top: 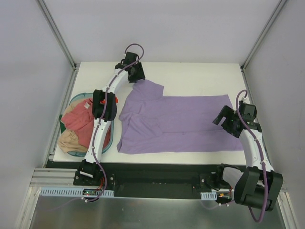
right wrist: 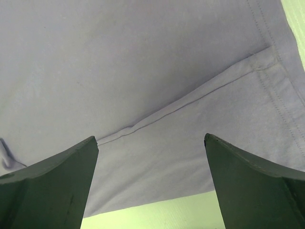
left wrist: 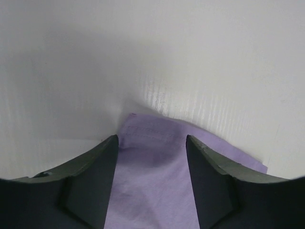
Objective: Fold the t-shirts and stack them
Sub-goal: Grap the side of the flattened tshirt furthest away from the robot with both arms
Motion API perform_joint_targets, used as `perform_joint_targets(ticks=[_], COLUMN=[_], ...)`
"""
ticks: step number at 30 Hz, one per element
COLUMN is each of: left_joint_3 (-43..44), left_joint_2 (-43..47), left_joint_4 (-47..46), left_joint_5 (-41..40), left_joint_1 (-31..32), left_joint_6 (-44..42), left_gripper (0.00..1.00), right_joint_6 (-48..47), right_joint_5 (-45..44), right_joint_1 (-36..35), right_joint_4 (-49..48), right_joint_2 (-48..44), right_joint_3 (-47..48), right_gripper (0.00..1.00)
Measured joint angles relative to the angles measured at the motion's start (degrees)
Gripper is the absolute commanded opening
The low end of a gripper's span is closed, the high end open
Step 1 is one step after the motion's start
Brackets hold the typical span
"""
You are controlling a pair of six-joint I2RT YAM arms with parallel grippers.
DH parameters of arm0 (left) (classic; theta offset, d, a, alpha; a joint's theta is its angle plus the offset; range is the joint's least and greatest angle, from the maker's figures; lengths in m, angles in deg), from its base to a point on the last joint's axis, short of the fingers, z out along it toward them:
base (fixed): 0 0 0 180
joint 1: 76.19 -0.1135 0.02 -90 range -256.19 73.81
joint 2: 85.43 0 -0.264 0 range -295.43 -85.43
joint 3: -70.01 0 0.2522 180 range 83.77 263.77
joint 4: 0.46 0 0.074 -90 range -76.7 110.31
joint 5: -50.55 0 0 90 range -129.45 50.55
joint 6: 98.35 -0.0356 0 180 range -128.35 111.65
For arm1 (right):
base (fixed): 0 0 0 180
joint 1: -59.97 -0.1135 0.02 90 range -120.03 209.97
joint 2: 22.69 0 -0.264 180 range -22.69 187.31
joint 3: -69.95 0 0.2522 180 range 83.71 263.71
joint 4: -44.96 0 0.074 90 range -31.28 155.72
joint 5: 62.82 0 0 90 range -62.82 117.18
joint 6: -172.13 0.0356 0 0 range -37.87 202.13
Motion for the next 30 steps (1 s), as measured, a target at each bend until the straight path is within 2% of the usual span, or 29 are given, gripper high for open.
perform_joint_targets(ticks=[7,13,16,20,25,30], left_joint_3=[0.00,0.00,0.00,0.02,0.24,0.44], left_joint_2=[-0.26,-0.26,-0.26,-0.26,-0.48,-0.52], left_joint_4=[-0.74,-0.26,-0.20,0.55,2.21,3.26], left_joint_5=[2.14,-0.26,-1.18,-0.59,-0.70,-1.46], left_joint_1=[0.17,1.55,2.84,3.82,4.52,5.01], left_joint_6=[0.59,0.63,0.11,-0.70,-1.11,-1.64], left_gripper=[0.54,0.53,0.48,0.34,0.00,0.00], right_joint_6=[-0.42,-0.66,-0.79,-0.83,-0.81,-0.83], right_joint_5=[-0.52,-1.51,-1.57,-1.57,-1.55,-1.55], right_joint_1=[0.00,0.00,0.00,0.00,0.00,0.00], right_joint_4=[0.02,0.02,0.02,-0.02,0.04,-0.02], right_joint_2=[-0.28,-1.79,-2.38,-2.82,-3.41,-4.50], right_joint_3=[0.00,-0.02,-0.07,-0.81,-1.42,-1.64], right_gripper=[0.96,0.96,0.96,0.96,0.96,0.96])
